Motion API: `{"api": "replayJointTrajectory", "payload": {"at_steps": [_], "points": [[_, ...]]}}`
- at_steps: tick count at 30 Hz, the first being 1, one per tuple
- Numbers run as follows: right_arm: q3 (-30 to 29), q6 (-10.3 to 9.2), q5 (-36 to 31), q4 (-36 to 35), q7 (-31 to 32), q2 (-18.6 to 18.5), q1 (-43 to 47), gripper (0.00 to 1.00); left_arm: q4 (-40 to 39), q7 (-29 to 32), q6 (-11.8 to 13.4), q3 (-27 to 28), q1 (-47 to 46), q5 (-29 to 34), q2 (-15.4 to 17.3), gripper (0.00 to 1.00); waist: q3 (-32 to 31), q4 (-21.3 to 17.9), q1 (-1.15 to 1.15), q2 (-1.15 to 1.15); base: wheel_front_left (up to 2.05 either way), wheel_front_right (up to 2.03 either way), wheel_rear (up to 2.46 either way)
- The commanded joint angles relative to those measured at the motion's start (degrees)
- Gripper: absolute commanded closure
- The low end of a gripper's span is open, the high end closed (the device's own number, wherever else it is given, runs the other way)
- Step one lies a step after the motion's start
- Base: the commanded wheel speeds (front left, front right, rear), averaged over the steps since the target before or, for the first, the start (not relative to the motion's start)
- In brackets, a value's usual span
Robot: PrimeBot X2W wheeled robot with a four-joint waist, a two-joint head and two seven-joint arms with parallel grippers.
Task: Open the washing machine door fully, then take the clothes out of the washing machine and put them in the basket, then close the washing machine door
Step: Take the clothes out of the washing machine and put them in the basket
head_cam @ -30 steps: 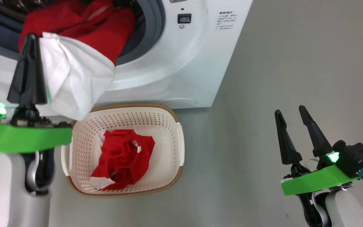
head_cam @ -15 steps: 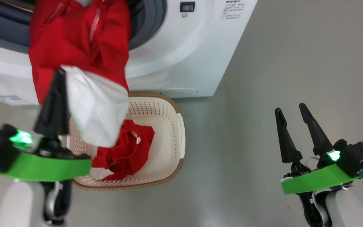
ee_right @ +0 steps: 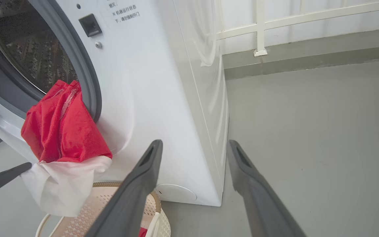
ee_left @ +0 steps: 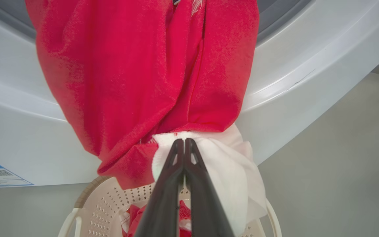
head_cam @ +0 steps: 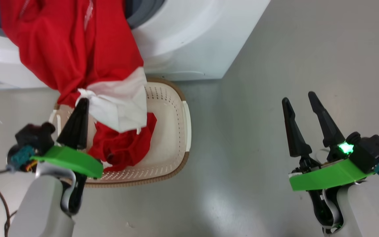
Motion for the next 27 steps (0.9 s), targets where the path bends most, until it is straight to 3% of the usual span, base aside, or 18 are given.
{"api": "replayJointTrajectory", "payload": {"at_steps": [1,15,17,21,24,27], "points": [[1.6,0.35,-0.1,-1.6,-0.4,0.1,-0.5,0.00,-0.1,-0.7,-0.3,1.6,-1.0,0.7,1.8,1.00,1.7,-0.3,0.00,0.00,0.00,0.00,0.00],[2.9,0.35,0.2,-2.1,-0.4,0.1,-4.5,0.00,18.1,-0.7,-0.4,-5.4,-13.9,-1.5,2.9,1.00,8.0,-0.9,0.00,0.00,0.00,0.00,0.00],[3.0,0.35,0.3,-2.1,-0.4,0.1,-4.8,0.00,19.9,-0.7,-0.4,-5.9,-15.3,-2.0,3.1,0.79,8.4,-1.0,0.00,0.00,0.00,0.00,0.00],[3.2,0.35,0.4,-1.9,-0.4,0.1,-5.4,0.00,22.0,-0.7,-0.4,-6.8,-17.6,-2.9,3.5,0.61,9.0,-1.2,0.00,0.00,0.00,0.00,0.00],[3.3,0.35,0.4,-1.9,-0.4,0.1,-5.6,0.00,23.1,-0.7,-0.4,-7.6,-18.7,-3.5,3.8,0.54,9.3,-1.2,0.00,0.00,0.00,0.00,0.00],[3.2,0.35,0.4,-1.9,-0.4,0.1,-5.8,0.00,23.6,-0.7,-0.4,-8.5,-19.5,-4.2,4.0,0.28,9.4,-1.2,0.00,0.00,0.00,0.00,0.00]]}}
